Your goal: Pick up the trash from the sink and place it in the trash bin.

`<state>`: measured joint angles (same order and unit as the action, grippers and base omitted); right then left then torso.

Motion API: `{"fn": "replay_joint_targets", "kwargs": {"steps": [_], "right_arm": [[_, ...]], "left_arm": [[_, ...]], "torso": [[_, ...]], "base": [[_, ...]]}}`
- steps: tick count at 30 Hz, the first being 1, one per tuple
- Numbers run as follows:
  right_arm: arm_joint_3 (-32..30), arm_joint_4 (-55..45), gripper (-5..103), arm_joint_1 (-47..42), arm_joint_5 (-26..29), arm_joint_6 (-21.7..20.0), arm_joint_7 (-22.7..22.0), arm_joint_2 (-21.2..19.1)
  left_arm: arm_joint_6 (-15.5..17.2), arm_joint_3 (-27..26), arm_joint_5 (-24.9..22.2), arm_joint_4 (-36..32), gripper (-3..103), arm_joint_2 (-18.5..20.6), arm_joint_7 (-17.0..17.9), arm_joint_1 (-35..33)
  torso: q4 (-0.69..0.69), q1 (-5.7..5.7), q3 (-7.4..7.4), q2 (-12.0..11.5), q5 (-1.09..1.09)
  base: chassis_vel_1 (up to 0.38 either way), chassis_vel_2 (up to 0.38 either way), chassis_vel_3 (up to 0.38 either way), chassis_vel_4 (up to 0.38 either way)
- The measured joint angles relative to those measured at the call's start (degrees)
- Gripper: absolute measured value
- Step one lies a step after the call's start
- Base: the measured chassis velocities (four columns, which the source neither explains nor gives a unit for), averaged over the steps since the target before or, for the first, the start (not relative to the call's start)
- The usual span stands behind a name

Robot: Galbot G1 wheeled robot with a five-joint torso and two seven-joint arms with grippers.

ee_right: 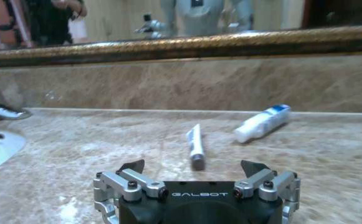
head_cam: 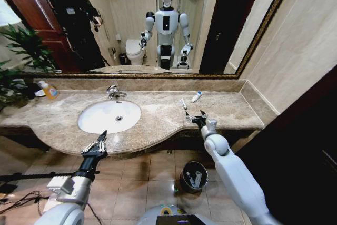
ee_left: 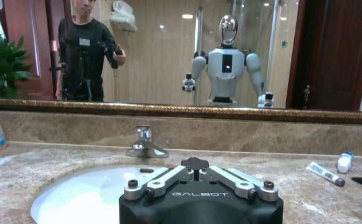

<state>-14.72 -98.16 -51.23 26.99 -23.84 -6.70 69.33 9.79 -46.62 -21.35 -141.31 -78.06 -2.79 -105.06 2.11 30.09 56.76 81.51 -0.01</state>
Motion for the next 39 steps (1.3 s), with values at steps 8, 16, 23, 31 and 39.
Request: {"fn": "replay_joint_targets", "kwargs": {"steps": [8, 16, 23, 31, 39], "right_arm": [[3.7, 6.9, 100, 6.9, -1.8, 0.6, 0.2, 1.4], [5.1, 12.0, 80, 9.2, -2.8, 1.8, 0.5, 1.8], [5.5, 13.9, 74, 10.3, -3.4, 2.5, 0.5, 1.9], [5.5, 15.3, 61, 10.6, -3.6, 3.1, 0.7, 2.2], [5.4, 15.6, 55, 10.7, -3.8, 3.2, 1.0, 2.2]], "left_arm": [[0.0, 0.0, 0.0, 0.0, 0, 0.0, 0.0, 0.0], [0.0, 0.0, 0.0, 0.0, 0, 0.0, 0.0, 0.0], [0.0, 0.0, 0.0, 0.0, 0, 0.0, 0.0, 0.0], [0.0, 0.0, 0.0, 0.0, 0, 0.0, 0.0, 0.0], [0.0, 0.0, 0.0, 0.0, 0, 0.0, 0.0, 0.0]], "torso": [[0.01, 0.00, 0.00, 0.0, 0.00], [0.00, 0.00, 0.00, 0.0, 0.01], [0.00, -0.01, 0.00, 0.0, 0.01], [0.00, -0.01, -0.01, 0.0, 0.01], [0.00, -0.01, -0.01, 0.0, 0.01]], "base": [[0.000, 0.000, 0.000, 0.000], [0.000, 0.000, 0.000, 0.000], [0.000, 0.000, 0.000, 0.000], [0.000, 0.000, 0.000, 0.000], [0.000, 0.000, 0.000, 0.000]]}}
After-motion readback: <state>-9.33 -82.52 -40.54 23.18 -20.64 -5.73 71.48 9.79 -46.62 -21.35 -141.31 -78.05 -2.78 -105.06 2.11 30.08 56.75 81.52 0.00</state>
